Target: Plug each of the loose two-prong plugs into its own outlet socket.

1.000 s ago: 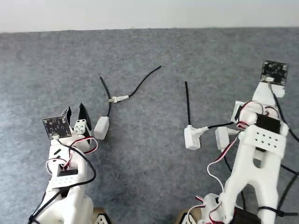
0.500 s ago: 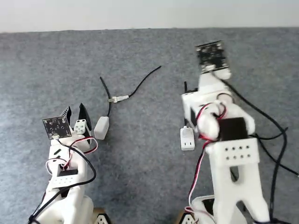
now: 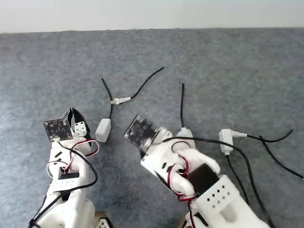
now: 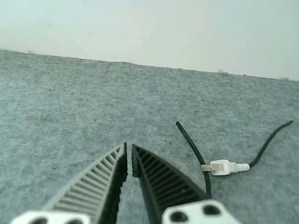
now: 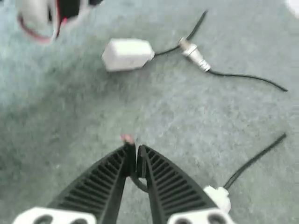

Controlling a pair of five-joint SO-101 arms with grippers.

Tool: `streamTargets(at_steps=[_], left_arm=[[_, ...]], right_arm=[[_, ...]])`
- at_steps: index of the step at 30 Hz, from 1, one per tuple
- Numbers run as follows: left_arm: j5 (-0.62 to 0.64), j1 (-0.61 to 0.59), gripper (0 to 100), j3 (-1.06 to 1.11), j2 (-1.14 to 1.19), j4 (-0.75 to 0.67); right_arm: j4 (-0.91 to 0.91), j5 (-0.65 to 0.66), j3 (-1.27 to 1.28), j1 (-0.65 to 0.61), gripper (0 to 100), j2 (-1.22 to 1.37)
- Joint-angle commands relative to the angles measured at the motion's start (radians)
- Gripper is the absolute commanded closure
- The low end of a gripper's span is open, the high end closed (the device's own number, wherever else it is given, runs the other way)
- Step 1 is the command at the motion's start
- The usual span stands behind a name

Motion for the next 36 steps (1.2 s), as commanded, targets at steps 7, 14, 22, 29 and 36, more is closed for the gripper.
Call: streamTargets(at_steps=[7,14,22,29,36], left_arm=[[0.006,-0.006,99,-0.03,-0.012,-0.021],[0.006,-0.006,99,-0.03,-0.012,-0.021],[0.006,-0.006,99,-0.03,-0.012,-0.021],[0.006,-0.006,99,-0.03,-0.012,-0.021],[0.006,-0.005,99,-0.03,-0.012,-0.021]], right_arm=[[-0.131,-0.038,-0.054,0.113,99.0,0.234],[-0.166,-0.066,-0.219,0.248,99.0,0.568],[-0.216,0.044,-0.284,0.383,98.9,0.763],[-0.209,0.072,-0.364,0.549,99.0,0.938],[-0.205,0.164,-0.439,0.817,99.0,1.055]])
